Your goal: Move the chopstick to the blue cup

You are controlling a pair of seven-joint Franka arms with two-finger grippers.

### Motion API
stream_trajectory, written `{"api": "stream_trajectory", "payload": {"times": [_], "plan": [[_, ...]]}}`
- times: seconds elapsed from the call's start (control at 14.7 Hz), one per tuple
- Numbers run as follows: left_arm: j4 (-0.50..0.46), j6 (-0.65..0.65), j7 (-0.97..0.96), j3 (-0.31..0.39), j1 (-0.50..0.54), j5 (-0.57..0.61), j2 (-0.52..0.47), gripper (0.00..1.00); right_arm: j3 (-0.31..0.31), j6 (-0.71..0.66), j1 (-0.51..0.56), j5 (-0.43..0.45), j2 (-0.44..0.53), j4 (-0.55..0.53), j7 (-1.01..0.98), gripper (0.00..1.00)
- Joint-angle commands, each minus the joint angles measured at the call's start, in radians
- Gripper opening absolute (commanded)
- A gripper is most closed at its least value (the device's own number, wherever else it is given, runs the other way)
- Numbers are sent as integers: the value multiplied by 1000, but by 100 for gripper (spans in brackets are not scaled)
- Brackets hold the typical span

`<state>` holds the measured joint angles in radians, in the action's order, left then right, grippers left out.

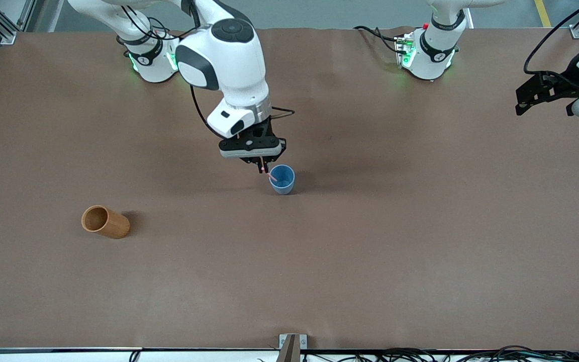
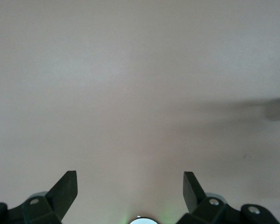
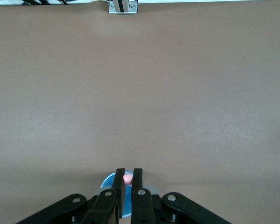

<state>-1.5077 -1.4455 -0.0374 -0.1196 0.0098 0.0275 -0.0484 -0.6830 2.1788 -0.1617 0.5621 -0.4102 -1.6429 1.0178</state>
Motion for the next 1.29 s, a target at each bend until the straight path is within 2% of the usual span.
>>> {"api": "stream_trajectory", "payload": {"times": [0.0, 0.2, 0.41, 0.61, 0.81, 0.95, 1.02, 1.15, 1.22], "plan": [[-25, 2, 4, 1, -5, -21, -25, 100, -9, 4, -16, 106, -73, 17, 70, 5], [-25, 2, 4, -5, -5, -23, -19, 100, -9, 3, -28, 133, -101, 18, 82, 17], [-23, 2, 14, -5, -2, -23, -19, 100, -9, 1, -30, 131, -101, 18, 88, 66], [-22, 4, 14, -5, -1, -23, -19, 100, -12, -7, -16, 125, -85, 40, 93, 90], [-23, 4, 14, -5, 1, -23, -19, 100, -12, -36, 17, 114, -46, 61, 85, 100], [-23, 5, 14, -5, 2, -23, -19, 100, -12, -86, 53, 81, 5, 61, 77, 100], [-22, 16, 14, -5, 1, -23, -19, 100, -12, -109, 77, 47, 26, 61, 56, 100], [-20, 17, 14, -5, 2, -23, -19, 100, 8, -175, 134, -77, 85, 66, -75, 100], [-22, 19, 14, -5, 4, -23, -19, 100, 46, -206, 154, -152, 123, 74, -150, 100]]}}
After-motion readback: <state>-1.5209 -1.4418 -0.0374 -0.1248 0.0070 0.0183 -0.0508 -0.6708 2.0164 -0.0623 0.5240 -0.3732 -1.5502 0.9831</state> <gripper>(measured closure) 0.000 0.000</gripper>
